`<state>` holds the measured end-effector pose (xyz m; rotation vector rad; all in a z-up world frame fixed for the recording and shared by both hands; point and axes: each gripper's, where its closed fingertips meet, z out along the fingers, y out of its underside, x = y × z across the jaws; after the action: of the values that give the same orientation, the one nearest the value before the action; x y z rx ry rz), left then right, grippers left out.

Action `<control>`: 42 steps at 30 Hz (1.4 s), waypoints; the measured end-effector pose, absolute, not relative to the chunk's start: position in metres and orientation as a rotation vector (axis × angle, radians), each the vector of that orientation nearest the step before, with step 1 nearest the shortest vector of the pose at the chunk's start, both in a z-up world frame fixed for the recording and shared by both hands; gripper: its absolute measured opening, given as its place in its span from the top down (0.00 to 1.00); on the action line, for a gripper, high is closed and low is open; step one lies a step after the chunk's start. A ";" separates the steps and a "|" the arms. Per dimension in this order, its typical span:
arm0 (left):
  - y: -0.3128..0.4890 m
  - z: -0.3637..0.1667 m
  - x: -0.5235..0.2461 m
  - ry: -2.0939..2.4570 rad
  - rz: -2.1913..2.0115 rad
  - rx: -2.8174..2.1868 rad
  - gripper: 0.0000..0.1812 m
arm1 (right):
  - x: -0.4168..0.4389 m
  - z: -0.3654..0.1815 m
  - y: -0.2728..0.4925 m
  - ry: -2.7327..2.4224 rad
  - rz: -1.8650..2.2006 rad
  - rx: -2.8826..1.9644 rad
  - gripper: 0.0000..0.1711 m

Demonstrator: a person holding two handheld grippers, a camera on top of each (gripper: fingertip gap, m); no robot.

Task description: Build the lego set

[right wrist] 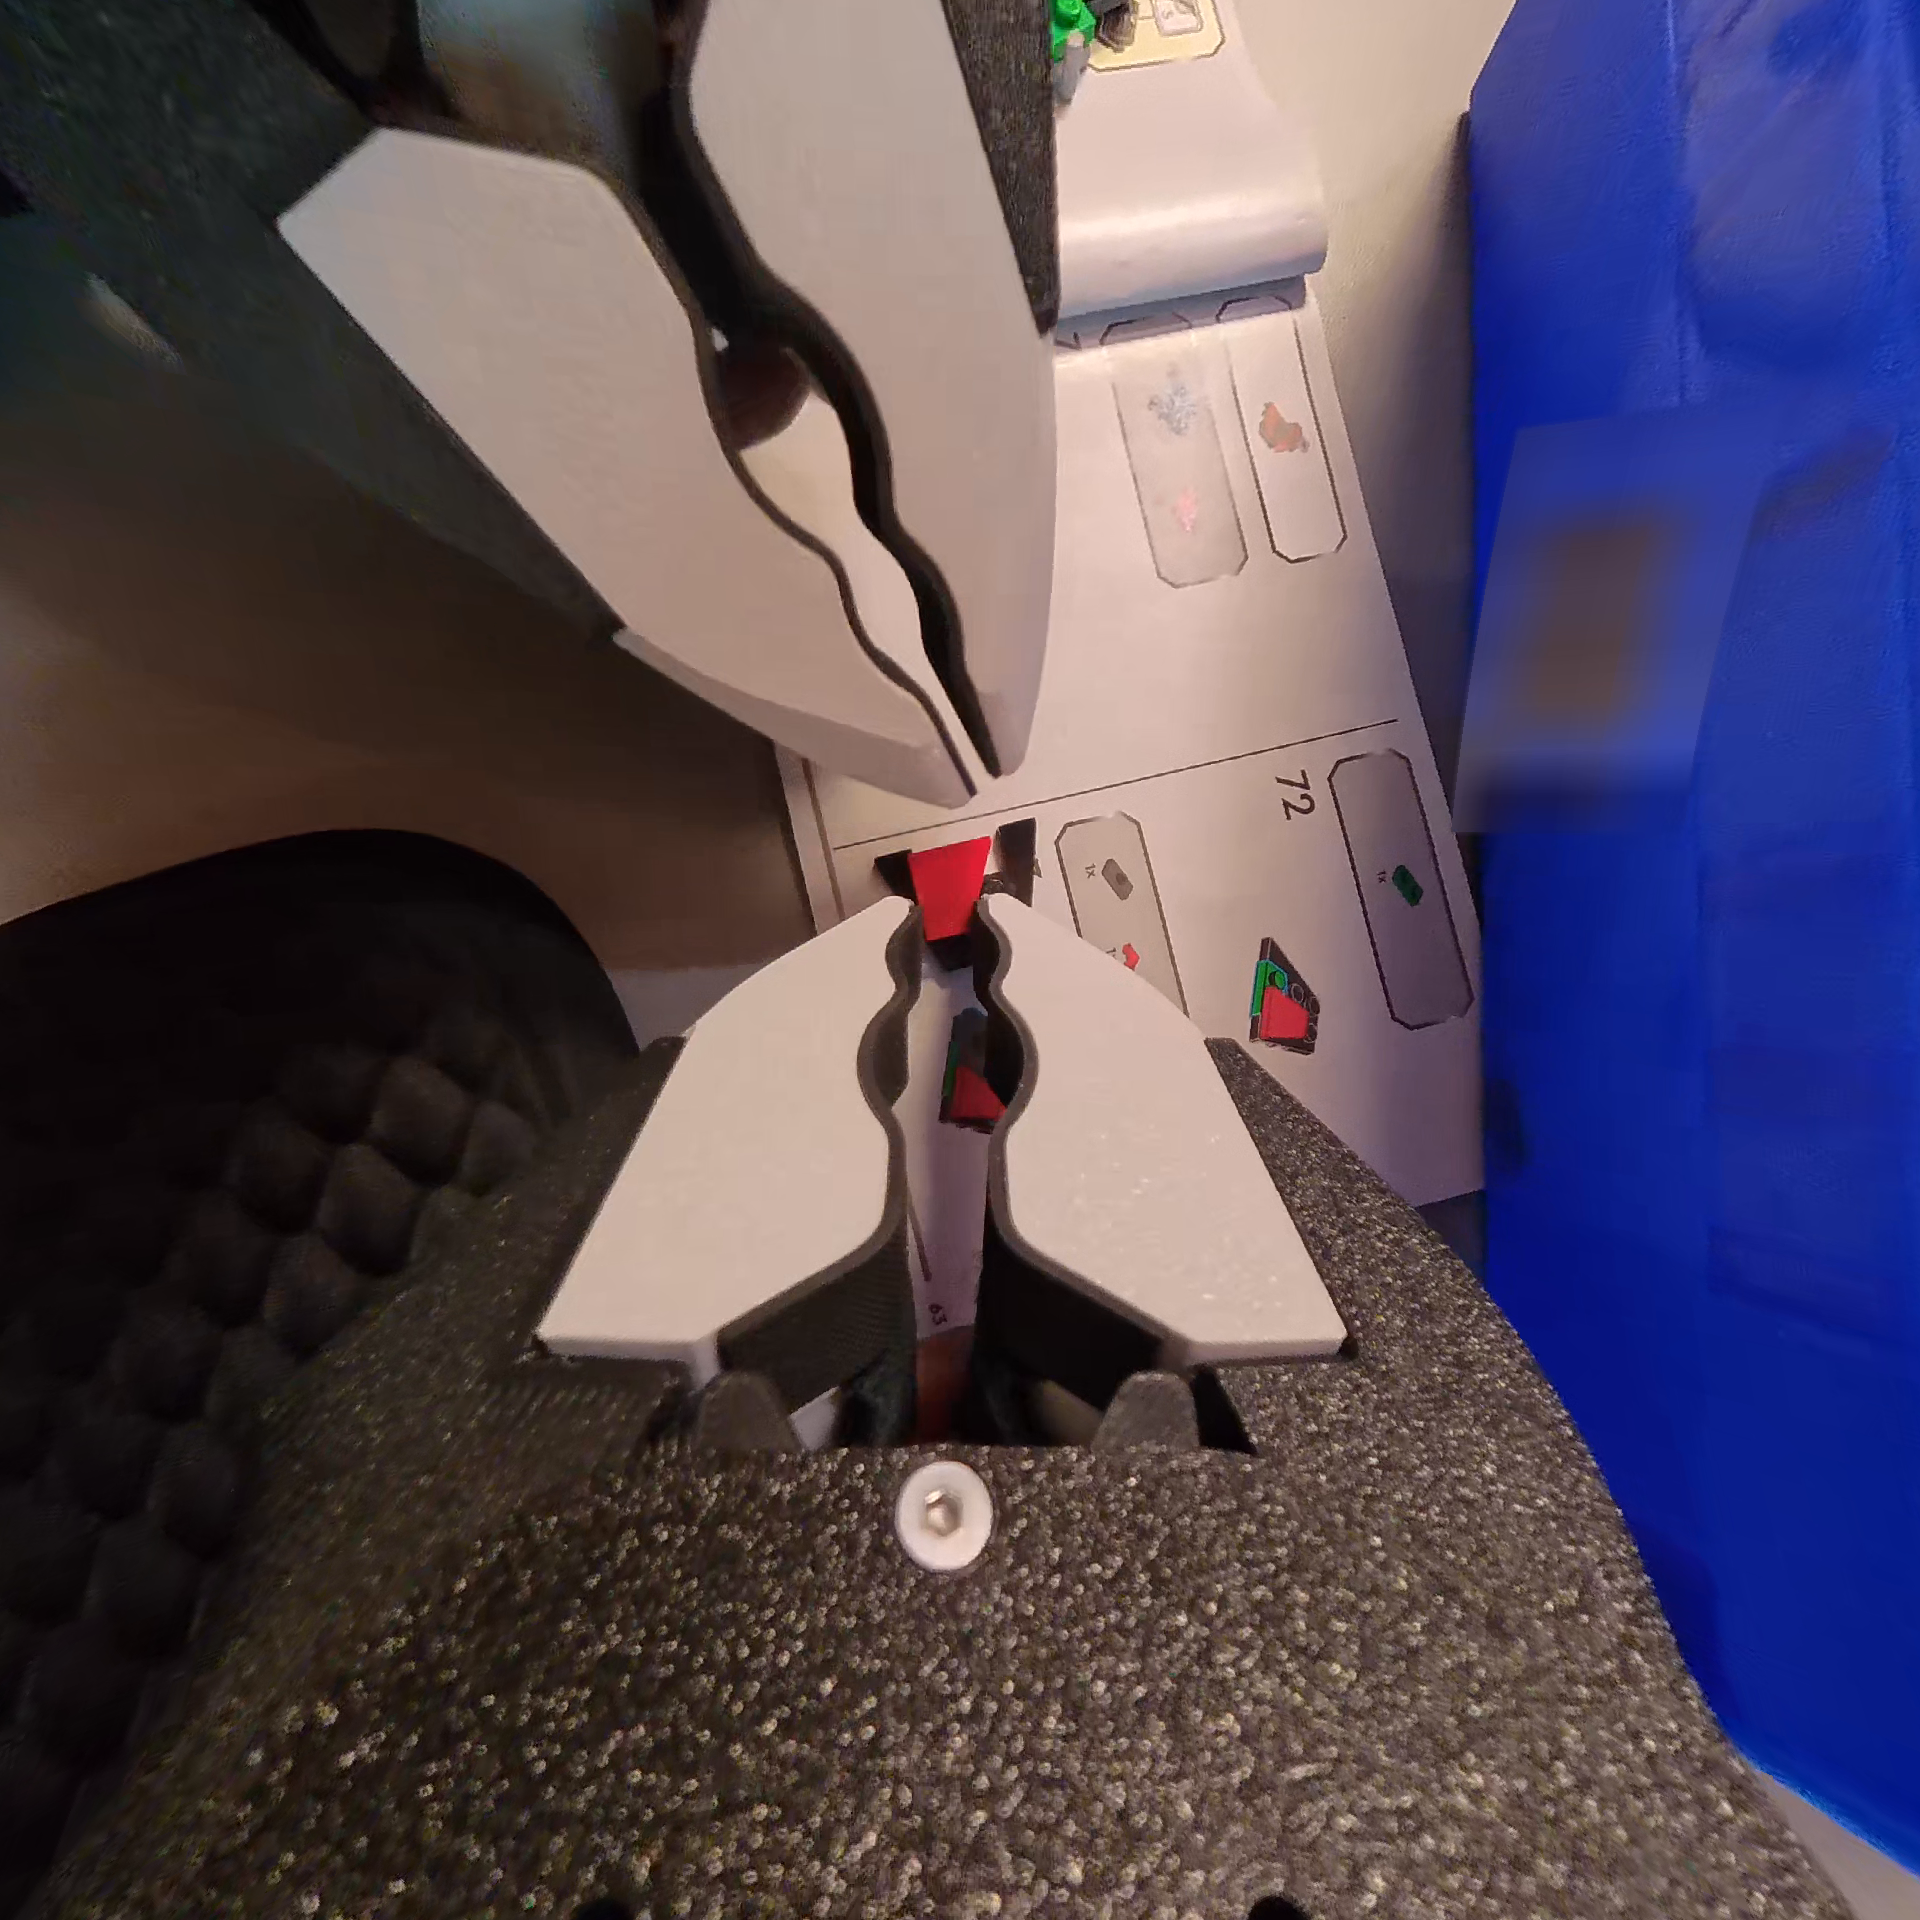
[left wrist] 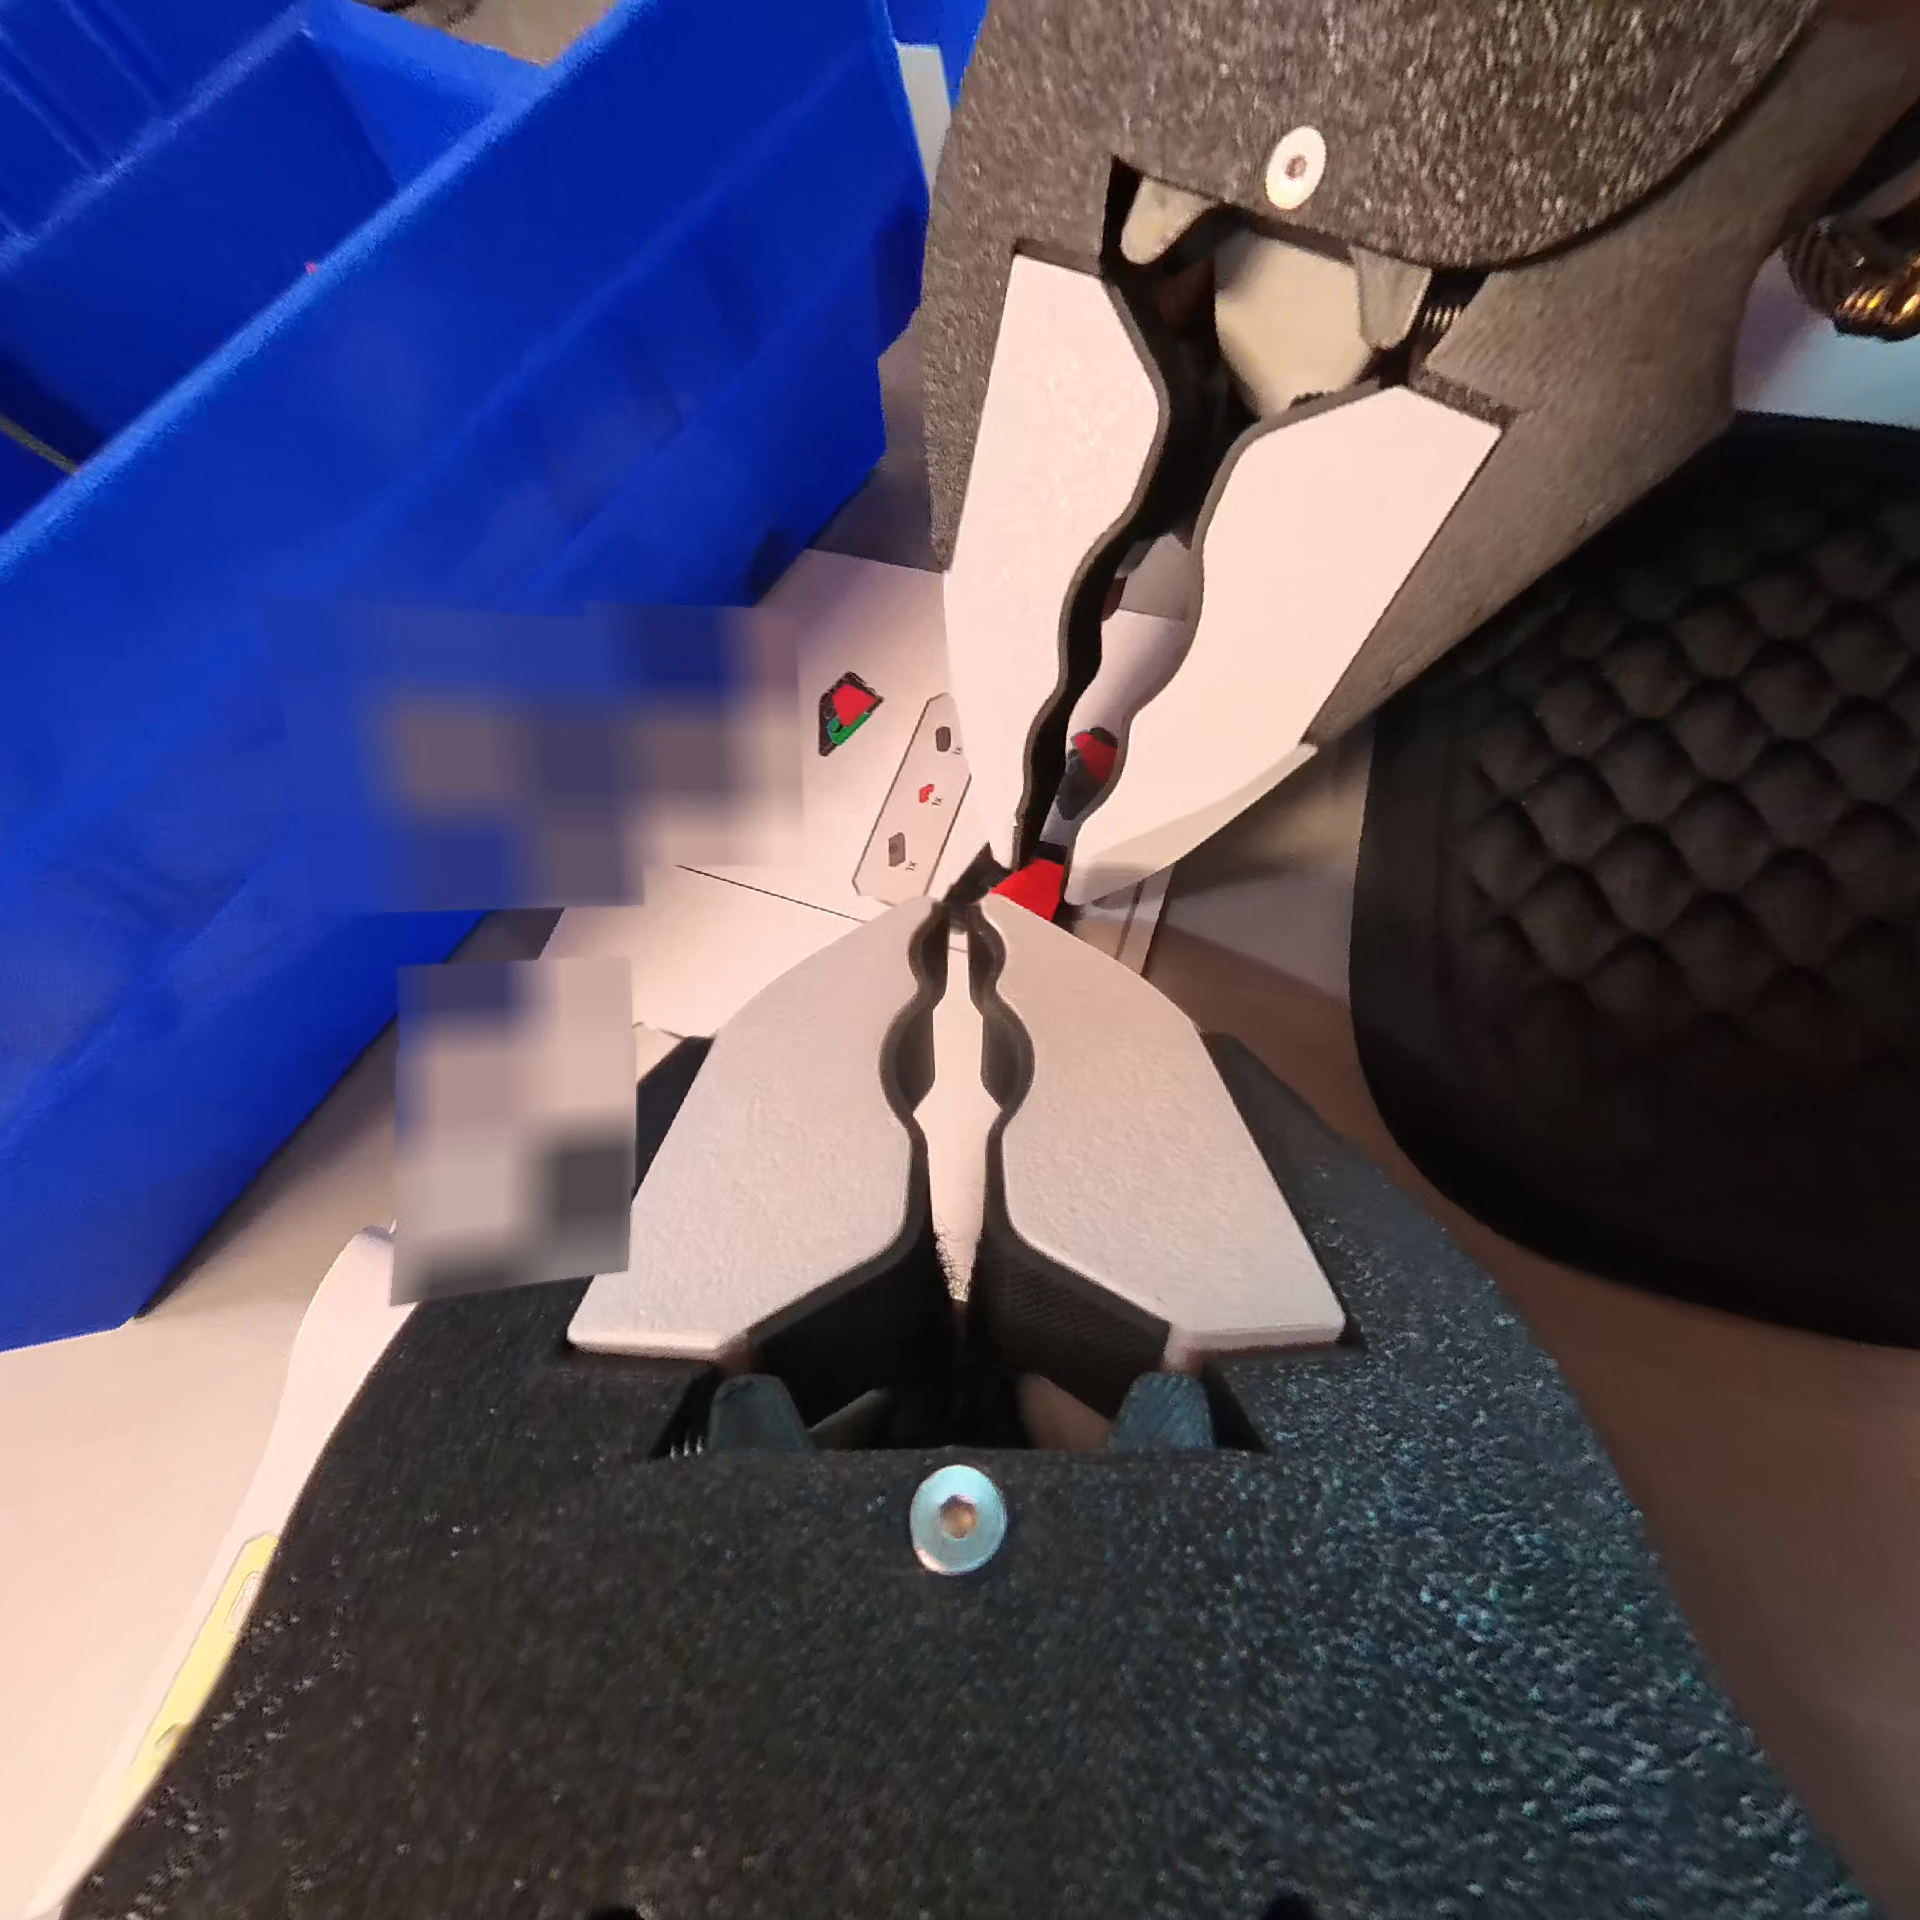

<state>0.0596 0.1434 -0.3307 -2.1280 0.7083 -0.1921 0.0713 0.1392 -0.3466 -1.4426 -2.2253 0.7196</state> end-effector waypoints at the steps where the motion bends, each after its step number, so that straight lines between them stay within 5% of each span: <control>1: 0.144 -0.329 0.059 0.702 -0.195 -2.122 0.98 | 0.071 -0.347 0.139 -2.224 0.722 -1.443 0.95; 38: 0.147 -0.346 0.069 0.821 -0.127 -2.184 1.00 | 0.075 -0.340 0.138 -2.214 0.856 -1.475 0.92; 42: 0.147 -0.346 0.070 0.842 -0.111 -2.176 1.00 | 0.077 -0.333 0.148 -2.126 0.913 -1.508 0.99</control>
<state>0.0702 0.1469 -0.3456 -2.1760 0.8423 -0.1113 0.0768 0.1483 -0.3325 -1.5076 -2.1256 0.9128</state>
